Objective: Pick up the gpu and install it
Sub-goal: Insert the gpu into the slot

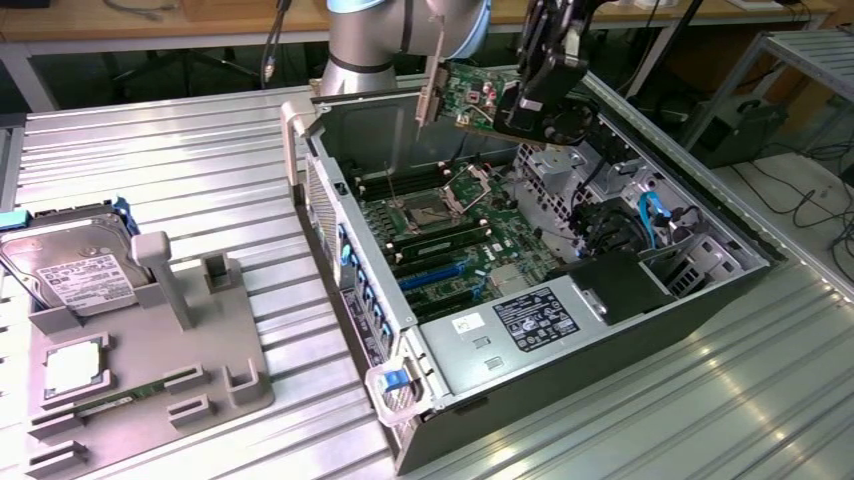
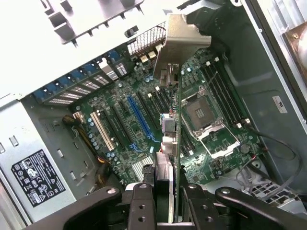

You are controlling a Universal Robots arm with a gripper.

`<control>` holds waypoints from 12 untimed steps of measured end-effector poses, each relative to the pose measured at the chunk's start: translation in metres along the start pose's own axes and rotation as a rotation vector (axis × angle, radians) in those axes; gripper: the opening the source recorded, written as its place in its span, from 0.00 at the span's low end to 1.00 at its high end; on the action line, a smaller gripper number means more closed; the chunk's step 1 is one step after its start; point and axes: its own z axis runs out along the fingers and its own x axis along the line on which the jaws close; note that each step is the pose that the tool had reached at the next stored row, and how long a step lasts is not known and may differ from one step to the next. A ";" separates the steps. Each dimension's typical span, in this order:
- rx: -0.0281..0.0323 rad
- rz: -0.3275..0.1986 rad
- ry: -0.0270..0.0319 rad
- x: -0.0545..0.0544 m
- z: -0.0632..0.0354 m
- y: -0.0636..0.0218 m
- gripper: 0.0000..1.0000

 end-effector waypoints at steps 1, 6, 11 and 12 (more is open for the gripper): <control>-0.0002 -0.011 0.0006 0.000 0.0000 0.0000 0.27; -0.0017 -0.078 0.0039 0.000 0.0000 0.0000 0.27; -0.0030 -0.137 0.0068 0.000 0.0000 0.0000 0.27; -0.0034 -0.153 0.0077 0.000 0.0000 0.0000 0.27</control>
